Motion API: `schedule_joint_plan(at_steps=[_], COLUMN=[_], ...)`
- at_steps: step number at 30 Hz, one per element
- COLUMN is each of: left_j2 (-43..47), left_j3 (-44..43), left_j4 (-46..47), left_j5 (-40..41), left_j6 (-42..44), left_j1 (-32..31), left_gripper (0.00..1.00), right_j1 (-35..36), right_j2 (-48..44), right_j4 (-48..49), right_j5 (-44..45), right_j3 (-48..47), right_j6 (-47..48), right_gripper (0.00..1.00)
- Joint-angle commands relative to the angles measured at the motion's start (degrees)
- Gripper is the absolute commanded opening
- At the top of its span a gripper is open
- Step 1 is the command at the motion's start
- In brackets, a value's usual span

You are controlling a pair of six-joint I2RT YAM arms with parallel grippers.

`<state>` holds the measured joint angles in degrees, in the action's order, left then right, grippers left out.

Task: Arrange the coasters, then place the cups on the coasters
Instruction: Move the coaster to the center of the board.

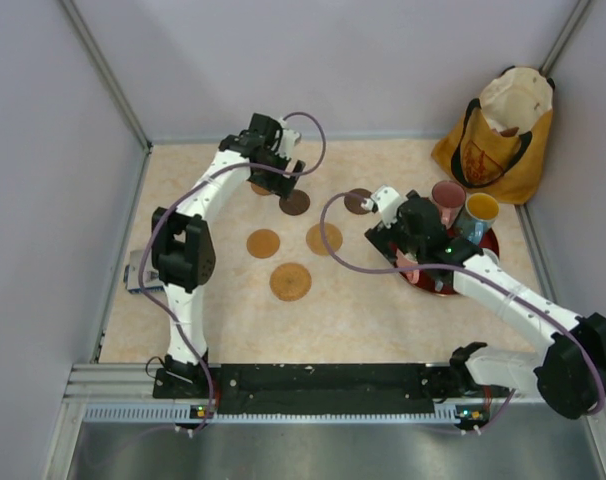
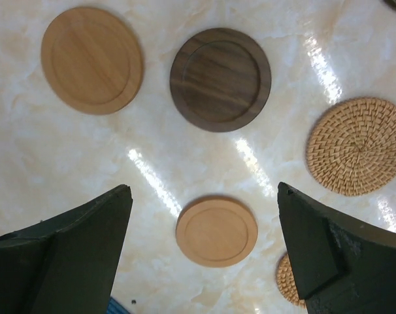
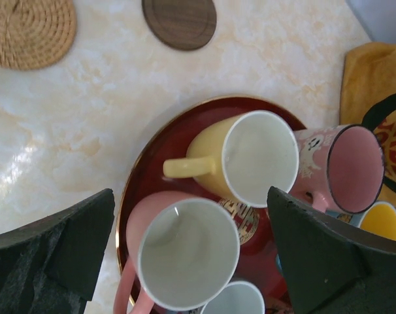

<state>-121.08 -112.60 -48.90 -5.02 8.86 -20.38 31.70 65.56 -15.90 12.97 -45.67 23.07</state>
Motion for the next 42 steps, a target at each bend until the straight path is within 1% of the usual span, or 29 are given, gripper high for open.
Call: schedule_joint_plan(at_steps=[1,4,7,10,14,18,20,24,27,29,34,39,42], left_j2=[7.06,12.60,15.69,17.27,17.63,16.93,15.53,9.74,4.46,2.35,2.24,5.67,8.30], left_j3=[6.13,13.08,18.36,21.97,24.26,23.83,22.25,15.41,8.99,6.17,7.73,12.92,15.73], left_j4=[-0.76,2.05,4.60,5.66,5.75,6.10,6.02,4.53,1.37,0.22,1.35,3.55,4.25], left_j5=[0.72,-2.09,-3.16,-3.86,-5.87,-9.13,-7.74,-4.30,-5.17,-5.44,-5.00,-3.69,-2.55], left_j6=[-1.13,-1.74,-1.31,-1.39,-1.04,-1.30,-1.39,-2.27,-4.55,-5.43,-5.44,-4.21,-3.42], left_j1=[3.85,8.50,12.02,14.14,14.41,13.71,11.95,8.35,7.81,7.81,7.81,7.90,7.99], left_gripper=[0.97,0.97,0.97,0.97,0.97,0.97,0.98,0.98,0.97,0.97,0.97,0.97,0.97], right_j1=[-0.68,-2.08,-3.40,-4.02,-4.63,-5.16,-5.60,-6.30,-6.83,-6.83,-7.44,-8.67,-9.03], right_j2=[4.03,8.43,14.93,22.65,31.63,37.87,39.81,42.63,45.00,46.93,51.41,57.04,60.38], right_j4=[1.75,-0.09,-2.11,-3.60,-5.54,-7.38,-8.53,-9.41,-9.59,-9.85,-10.20,-12.22,-14.59], right_j5=[2.94,2.23,2.84,5.92,7.16,5.75,3.74,0.04,-1.28,-2.07,-3.74,-7.43,-7.61], right_j3=[-8.11,-14.08,-20.40,-26.29,-31.92,-35.27,-36.76,-39.05,-40.90,-42.04,-46.61,-53.54,-58.55], right_j6=[-3.12,-4.87,-7.86,-9.88,-10.59,-11.46,-12.34,-14.28,-15.42,-15.42,-16.30,-20.08,-22.10], right_gripper=[0.99,0.99,0.99,0.99,0.99,0.99,0.99,0.99,0.99,0.99,0.99,0.98,0.98])
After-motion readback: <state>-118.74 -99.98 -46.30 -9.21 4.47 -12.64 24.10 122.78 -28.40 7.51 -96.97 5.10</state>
